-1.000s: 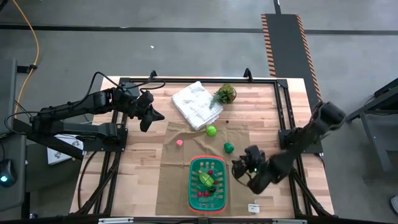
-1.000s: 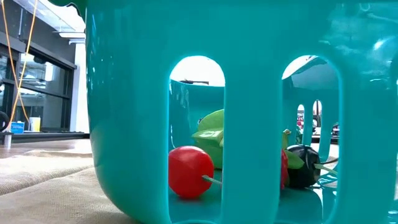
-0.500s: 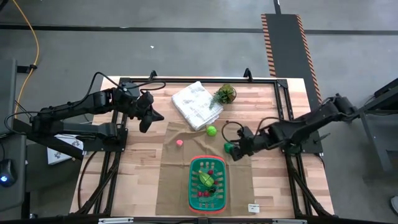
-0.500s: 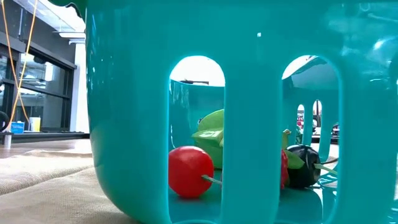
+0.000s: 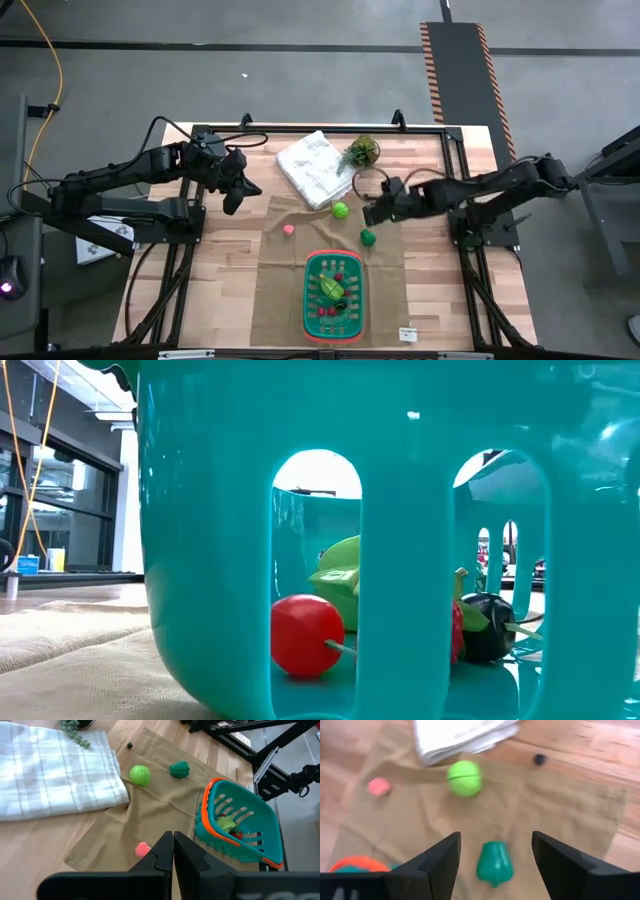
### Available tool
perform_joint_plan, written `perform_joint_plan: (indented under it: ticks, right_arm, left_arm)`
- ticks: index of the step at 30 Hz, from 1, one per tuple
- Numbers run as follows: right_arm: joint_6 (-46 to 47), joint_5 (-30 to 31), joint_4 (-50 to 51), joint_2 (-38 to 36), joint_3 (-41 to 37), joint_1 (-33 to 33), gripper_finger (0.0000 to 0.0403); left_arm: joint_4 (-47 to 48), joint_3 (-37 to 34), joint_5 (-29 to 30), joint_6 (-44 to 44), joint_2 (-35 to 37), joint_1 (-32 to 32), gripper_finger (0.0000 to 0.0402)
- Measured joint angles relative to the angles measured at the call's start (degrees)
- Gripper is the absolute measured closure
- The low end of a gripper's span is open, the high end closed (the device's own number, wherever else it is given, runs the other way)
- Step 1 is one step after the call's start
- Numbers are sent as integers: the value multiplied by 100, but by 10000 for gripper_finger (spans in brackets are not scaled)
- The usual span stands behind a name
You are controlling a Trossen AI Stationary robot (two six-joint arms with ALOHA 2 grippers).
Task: Pick and placing Produce into tupperware
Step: Put the blueberry into the blue bin
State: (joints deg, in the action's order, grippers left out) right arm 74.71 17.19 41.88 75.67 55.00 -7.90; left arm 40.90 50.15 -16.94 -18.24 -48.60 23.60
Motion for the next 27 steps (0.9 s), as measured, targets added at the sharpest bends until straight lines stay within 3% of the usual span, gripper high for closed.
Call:
perform_joint_plan:
  ticks: [3,6,13,19,27]
  right_arm:
    - [-8,-558,108,60,0,456,166]
    - [-123,-707,87,148,0,721,166]
    - [-704,-504,153,667,0,1033,166]
    - [-1313,107,-381,1327,0,862,166]
    - [-1498,407,-783,1860,0,814,166]
  left_arm:
    - [9,0,14,0,-2,1,399]
    - [28,0,18,0,-2,0,399]
    - [158,2,188,1,-4,2,399]
    - [156,2,482,-2,-4,2,399]
    - [158,2,498,-125,-4,0,399]
